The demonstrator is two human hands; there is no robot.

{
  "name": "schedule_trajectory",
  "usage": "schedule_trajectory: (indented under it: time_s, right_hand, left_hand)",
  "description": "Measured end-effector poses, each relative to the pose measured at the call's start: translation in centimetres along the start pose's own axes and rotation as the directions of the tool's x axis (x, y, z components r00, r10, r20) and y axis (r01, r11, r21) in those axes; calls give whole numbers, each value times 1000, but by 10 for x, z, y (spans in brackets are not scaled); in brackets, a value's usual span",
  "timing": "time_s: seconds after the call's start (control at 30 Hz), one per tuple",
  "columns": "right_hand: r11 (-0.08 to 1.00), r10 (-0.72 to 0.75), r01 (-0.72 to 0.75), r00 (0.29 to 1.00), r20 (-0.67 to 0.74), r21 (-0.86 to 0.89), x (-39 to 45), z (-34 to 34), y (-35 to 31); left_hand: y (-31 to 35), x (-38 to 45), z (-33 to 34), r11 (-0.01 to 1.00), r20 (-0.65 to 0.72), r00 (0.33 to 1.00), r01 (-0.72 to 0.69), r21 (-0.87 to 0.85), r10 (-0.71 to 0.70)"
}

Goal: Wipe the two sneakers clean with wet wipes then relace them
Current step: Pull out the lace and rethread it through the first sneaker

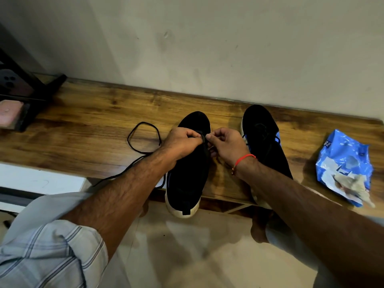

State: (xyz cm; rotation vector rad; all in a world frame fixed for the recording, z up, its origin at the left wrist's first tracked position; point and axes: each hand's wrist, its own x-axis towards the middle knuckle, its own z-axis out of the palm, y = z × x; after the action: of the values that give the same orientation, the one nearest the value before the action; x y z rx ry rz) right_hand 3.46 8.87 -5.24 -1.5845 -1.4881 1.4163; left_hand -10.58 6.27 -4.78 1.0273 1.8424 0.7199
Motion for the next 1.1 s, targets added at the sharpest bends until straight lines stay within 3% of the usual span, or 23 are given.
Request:
schedule_trajectory:
  time_s: [0.07,0.17,0.27,0.33,0.43,0.5,0.57,0.63,0.73,0.9,0.97,1.1]
  right_hand:
    - [998,24,-24,1000,-1,-65,5,-5,-3]
    - [988,8,-23,995,-99,-155,15,-32,-17]
    - [875,-164,13,949,-271,-485,21,-75,-33]
    - [788,-231,-2,926,-299,-615,23,-93,-35]
    - [643,-347,86,918,-189,-761,23,-83,-25]
    - [510,-395,230,919,12,-829,15,-61,-21]
    - [429,-342,350,916,208,-833,7,-38,-19]
    - [328,-298,387,908,294,-862,4,-23,-18]
    - [280,-328,300,923,202,-912,12,-33,-24]
    - [254,-330,-111,924,-194,-961,37,-90,-33]
    - [241,-356,-27,928,-114,-970,36,-85,-26]
    - [200,-371,360,889,270,-911,9,-31,-21]
  left_hand:
    - [3,0,-5,993,10,1000,-3,117,2]
    - [4,0,-17,950,-93,995,-15,313,47]
    - [7,-7,-30,828,-135,987,6,560,84]
    - [9,-9,-36,809,-117,992,32,587,45]
    - [11,-9,-40,806,5,1000,-4,591,2]
    - [14,-10,-40,803,62,998,-41,595,6]
    - [16,-11,-39,794,73,997,-53,606,11]
    - [15,-10,-40,785,68,998,-49,617,9]
    - [8,-4,-44,776,58,998,-44,629,9]
    - [3,-1,-44,787,39,999,-34,616,13]
    - [5,-2,-44,792,34,999,-39,609,23]
    - [4,-3,-43,799,39,999,-36,600,15]
